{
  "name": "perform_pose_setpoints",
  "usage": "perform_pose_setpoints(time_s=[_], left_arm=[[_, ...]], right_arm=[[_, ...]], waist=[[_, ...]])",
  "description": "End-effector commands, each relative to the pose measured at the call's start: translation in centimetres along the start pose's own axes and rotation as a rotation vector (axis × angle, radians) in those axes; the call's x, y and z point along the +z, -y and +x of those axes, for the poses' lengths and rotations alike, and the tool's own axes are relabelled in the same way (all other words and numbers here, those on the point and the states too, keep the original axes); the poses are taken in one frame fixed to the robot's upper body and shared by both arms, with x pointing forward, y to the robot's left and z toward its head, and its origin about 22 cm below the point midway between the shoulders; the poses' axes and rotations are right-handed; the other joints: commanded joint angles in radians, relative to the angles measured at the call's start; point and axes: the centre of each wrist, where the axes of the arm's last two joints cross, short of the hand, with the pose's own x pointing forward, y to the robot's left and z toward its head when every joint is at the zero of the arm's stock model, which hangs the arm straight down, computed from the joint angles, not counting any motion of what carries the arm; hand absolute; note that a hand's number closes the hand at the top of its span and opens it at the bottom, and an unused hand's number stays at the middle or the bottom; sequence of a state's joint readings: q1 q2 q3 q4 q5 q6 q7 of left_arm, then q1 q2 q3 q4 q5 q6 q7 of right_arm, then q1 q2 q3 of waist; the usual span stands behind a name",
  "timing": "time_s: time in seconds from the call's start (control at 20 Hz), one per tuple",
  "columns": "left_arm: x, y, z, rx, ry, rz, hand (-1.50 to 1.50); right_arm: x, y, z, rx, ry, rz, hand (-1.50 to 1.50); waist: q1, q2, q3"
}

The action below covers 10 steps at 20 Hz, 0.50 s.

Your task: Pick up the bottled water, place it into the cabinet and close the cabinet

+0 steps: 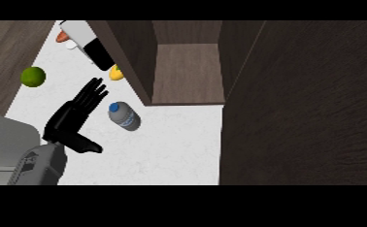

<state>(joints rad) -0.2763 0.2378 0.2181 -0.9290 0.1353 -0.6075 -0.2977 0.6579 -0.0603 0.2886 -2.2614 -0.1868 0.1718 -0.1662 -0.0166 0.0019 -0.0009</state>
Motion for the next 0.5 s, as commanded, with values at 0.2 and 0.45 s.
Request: perform_pose_setpoints(time_s=[0.2, 0.45], left_arm=[[-1.1, 0.6, -4.4, 0.075, -0.058, -0.006, -1.50], [-2.0, 0.0, -4.9, 0.105, -0.069, 0.004, -1.50]], right_arm=[[-0.8, -1.1, -0.2, 0.006, -0.019, 0.001, -1.50], [0.3, 1.0, -1.2, -0.017, 0.004, -0.019, -1.50]], waist=[[0.001, 0.002, -0.001], [-0.008, 0.004, -0.001]])
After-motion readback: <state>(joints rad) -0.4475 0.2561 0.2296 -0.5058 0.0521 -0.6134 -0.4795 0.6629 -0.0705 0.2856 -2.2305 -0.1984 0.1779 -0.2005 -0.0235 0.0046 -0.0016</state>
